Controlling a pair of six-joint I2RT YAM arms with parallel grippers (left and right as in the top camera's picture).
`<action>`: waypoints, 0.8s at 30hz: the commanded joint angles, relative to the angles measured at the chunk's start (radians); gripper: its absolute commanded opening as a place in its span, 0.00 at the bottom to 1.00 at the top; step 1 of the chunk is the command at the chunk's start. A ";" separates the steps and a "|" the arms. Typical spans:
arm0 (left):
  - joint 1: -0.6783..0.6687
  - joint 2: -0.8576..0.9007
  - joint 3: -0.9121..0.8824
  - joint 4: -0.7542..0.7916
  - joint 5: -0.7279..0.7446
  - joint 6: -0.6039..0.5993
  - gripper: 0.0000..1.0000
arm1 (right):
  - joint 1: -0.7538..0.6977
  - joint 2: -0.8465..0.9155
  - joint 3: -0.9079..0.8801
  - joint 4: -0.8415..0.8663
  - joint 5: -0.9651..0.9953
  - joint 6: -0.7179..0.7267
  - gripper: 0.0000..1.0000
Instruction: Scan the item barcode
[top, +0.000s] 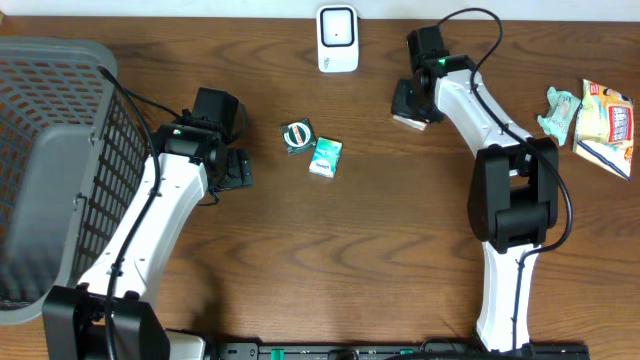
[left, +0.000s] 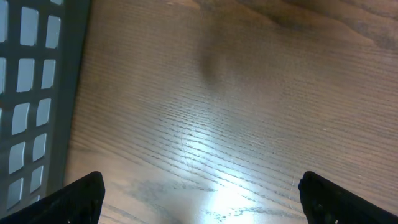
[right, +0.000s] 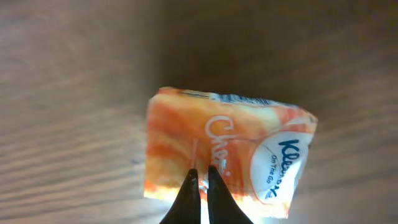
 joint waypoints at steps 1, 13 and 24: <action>0.005 -0.013 0.004 -0.005 -0.009 -0.005 0.98 | 0.002 0.008 0.000 -0.057 0.055 -0.043 0.01; 0.005 -0.013 0.004 -0.005 -0.009 -0.005 0.98 | 0.000 -0.035 0.061 -0.339 0.382 -0.134 0.01; 0.005 -0.013 0.004 -0.005 -0.009 -0.005 0.98 | 0.001 -0.151 0.089 -0.370 0.052 -0.158 0.12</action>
